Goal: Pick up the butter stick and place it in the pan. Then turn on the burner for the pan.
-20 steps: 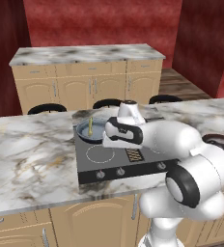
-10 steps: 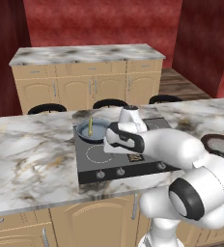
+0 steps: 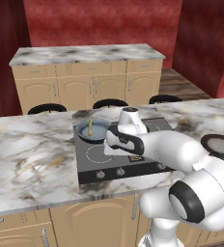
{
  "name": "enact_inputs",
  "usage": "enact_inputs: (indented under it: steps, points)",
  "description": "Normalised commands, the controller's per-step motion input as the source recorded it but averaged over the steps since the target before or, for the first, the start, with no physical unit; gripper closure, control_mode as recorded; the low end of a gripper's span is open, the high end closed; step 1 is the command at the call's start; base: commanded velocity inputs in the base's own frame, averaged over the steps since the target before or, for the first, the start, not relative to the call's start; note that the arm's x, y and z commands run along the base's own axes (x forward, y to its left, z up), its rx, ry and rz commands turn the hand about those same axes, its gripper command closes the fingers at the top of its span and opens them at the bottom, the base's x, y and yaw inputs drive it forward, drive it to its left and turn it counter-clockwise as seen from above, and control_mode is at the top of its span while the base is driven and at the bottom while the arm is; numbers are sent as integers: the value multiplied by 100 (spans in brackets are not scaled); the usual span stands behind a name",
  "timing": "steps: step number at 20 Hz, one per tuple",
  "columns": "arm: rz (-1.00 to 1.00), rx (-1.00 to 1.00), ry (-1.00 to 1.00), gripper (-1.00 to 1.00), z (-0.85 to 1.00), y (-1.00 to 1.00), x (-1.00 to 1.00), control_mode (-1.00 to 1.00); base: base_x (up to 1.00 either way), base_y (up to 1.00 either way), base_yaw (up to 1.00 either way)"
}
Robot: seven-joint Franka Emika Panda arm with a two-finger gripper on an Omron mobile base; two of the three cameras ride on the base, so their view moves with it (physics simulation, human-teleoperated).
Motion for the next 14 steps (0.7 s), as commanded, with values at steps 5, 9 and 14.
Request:
enact_inputs:
  steps: [5, 9, 14]
  points:
    - [1, -3, 1, -100, -5, 0, 0, -100, 0, 0, 0]
    - [5, -1, 1, -100, -14, 0, 0, -100, 0, 0, 0]
    - [5, 0, 3, -100, -22, 0, 0, -100, 0, 0, 0]
